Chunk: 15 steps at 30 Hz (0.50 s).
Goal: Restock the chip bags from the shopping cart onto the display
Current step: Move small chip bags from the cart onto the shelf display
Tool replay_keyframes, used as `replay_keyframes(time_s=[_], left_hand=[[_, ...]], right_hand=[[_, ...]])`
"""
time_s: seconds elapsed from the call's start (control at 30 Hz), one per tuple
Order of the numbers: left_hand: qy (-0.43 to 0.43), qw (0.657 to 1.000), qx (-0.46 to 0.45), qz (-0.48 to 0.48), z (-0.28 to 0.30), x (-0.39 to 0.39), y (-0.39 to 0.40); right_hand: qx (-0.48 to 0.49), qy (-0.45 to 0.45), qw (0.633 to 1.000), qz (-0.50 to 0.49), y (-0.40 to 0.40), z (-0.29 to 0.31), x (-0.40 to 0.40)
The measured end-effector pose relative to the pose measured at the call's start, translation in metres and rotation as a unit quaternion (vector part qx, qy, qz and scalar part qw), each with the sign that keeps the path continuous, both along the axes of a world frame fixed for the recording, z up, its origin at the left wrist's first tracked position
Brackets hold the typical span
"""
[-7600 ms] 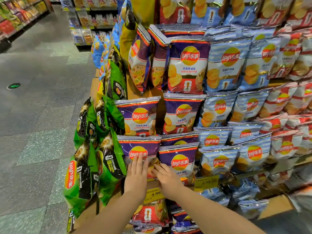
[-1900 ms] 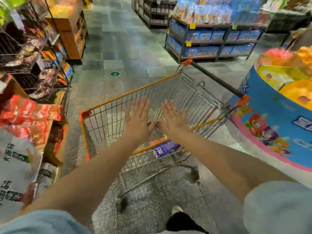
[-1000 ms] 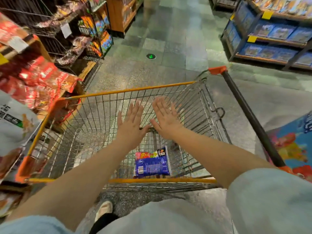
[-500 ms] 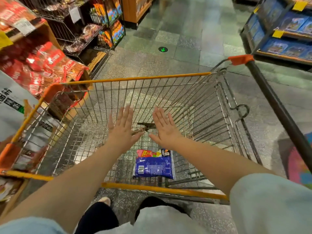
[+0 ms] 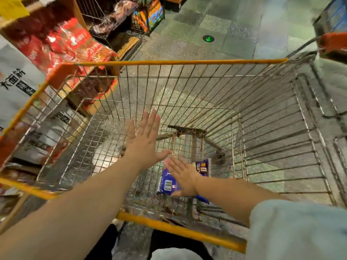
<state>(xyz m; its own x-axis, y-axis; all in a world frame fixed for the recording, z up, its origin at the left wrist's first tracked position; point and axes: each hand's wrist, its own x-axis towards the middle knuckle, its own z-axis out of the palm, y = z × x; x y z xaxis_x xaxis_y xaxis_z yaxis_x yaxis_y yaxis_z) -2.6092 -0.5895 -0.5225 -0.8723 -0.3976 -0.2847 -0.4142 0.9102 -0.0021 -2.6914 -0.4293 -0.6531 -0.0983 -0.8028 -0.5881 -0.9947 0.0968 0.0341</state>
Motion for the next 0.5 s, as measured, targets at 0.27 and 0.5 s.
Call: replay_keyframes(time_s=[0.27, 0.5], left_hand=[[-0.009, 0.999, -0.003, 0.040, -0.009, -0.005, -0.014], [-0.001, 0.999, -0.001, 0.045, -0.018, -0.003, -0.018]], right_hand=[[0.086, 0.037, 0.995, 0.019, 0.022, -0.055, 0.006], [0.084, 0.071, 0.994, 0.002, 0.028, -0.060, -0.010]])
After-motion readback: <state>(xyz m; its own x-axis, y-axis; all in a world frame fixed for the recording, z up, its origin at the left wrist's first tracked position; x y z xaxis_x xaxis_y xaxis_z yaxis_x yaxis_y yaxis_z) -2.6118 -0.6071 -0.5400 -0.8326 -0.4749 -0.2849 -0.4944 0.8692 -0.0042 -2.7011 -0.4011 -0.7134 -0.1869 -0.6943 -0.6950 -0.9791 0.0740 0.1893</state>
